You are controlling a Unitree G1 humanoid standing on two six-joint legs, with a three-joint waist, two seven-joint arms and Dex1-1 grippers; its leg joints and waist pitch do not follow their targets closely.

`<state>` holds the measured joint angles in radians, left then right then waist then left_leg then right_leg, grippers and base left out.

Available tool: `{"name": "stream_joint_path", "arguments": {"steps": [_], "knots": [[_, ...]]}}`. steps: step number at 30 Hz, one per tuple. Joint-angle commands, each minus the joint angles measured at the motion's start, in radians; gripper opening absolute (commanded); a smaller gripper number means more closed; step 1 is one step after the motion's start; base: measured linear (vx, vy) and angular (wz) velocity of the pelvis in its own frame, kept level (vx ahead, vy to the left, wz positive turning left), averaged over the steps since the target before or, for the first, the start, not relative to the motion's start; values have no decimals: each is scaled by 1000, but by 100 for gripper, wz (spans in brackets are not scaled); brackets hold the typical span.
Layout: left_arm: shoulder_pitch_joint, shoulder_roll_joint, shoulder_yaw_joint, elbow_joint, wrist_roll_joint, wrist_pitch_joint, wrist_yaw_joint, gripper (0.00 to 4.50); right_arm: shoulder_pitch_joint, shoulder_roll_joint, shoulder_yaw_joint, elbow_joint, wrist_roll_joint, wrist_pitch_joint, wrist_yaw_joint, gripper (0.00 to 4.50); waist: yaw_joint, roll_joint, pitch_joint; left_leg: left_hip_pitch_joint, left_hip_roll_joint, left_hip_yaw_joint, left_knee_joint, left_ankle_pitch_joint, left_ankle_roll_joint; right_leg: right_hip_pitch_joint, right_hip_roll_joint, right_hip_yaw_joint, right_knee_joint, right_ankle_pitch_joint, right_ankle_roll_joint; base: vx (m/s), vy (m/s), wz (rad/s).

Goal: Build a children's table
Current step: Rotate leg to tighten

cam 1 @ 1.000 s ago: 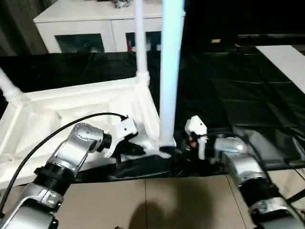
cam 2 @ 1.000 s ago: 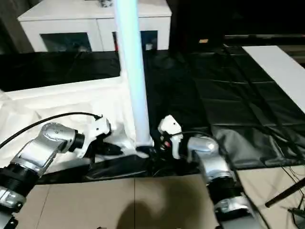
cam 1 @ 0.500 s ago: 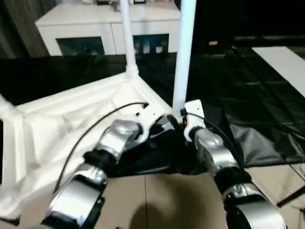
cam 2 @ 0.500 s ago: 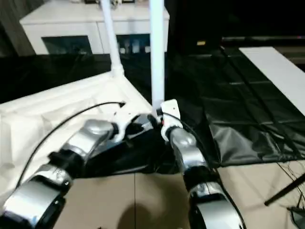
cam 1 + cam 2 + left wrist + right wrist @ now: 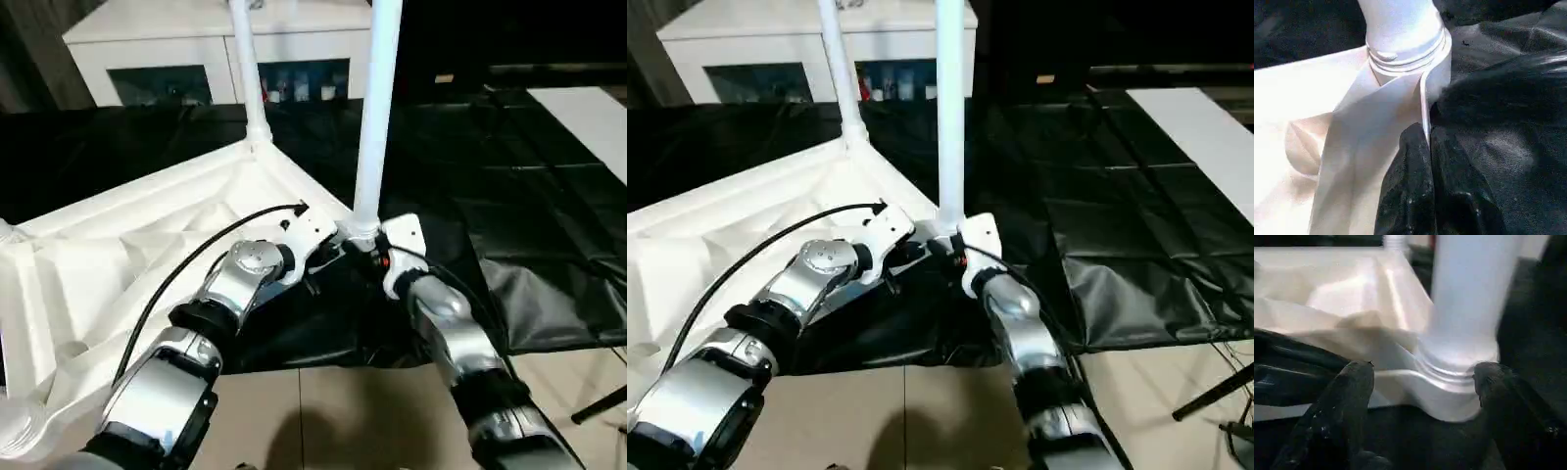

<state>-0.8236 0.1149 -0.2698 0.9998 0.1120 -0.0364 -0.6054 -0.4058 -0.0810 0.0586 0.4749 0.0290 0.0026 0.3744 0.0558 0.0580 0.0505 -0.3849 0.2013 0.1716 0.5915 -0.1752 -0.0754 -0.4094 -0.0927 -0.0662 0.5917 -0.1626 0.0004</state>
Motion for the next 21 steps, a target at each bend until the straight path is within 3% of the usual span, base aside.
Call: {"name": "stream_joint_path", "arguments": {"steps": [1,6,9,11,13,15,16,18,20,21], "knots": [[-20,15,34,-9,-20,-60,4,44,34,-19,0,-79,29,23,48,350,4,-11,-78,10,17,-2,-64,-155,120,66,-44,31,-51,-33,-247,0,0,0],[19,54,97,-152,-112,19,-102,92,82,-37,32,-138,42,27,94,350,6,-14,-69,14,20,1,-73,-239,80,56,-46,32,-65,-191,-250,0,0,0],[80,117,98,-308,-146,150,-185,103,82,-36,62,-162,35,33,123,350,0,-10,-64,13,21,-1,-79,-276,59,53,-46,32,-68,-259,-227,0,0,0],[145,183,90,-459,-171,292,-257,125,81,-37,80,-173,29,34,145,350,-5,-12,-64,8,25,-3,-83,-258,56,55,-46,34,-61,-241,-231,0,0,0],[197,250,67,-577,-183,416,-324,140,80,-38,90,-181,27,42,156,350,-7,-3,-70,19,27,-3,-79,-241,47,48,-44,37,-55,-204,-236,0,0,0],[301,389,39,-764,-180,533,-403,164,73,-50,107,-187,29,51,195,350,-9,1,-68,14,27,-2,-82,-231,44,48,-40,35,-50,-183,-242,0,0,0],[319,415,40,-795,-179,554,-410,174,71,-53,112,-186,31,51,208,350,-11,-2,-67,15,27,-2,-83,-239,41,47,-37,35,-49,-184,-239,0,0,0],[348,455,45,-840,-181,577,-417,174,67,-62,123,-189,33,56,236,350,-13,3,-64,19,25,0,-83,-254,34,41,-33,35,-51,-182,-240,0,0,0],[397,514,56,-914,-184,629,-427,206,60,-87,148,-195,38,58,299,350,-2,3,-62,29,26,3,-84,-288,17,37,-33,38,-55,-209,-236,0,0,0],[425,544,62,-961,-184,667,-429,213,56,-102,162,-199,43,57,332,350,-3,-5,-62,23,27,2,-85,-286,15,42,-35,38,-51,-204,-235,0,0,0]]}}
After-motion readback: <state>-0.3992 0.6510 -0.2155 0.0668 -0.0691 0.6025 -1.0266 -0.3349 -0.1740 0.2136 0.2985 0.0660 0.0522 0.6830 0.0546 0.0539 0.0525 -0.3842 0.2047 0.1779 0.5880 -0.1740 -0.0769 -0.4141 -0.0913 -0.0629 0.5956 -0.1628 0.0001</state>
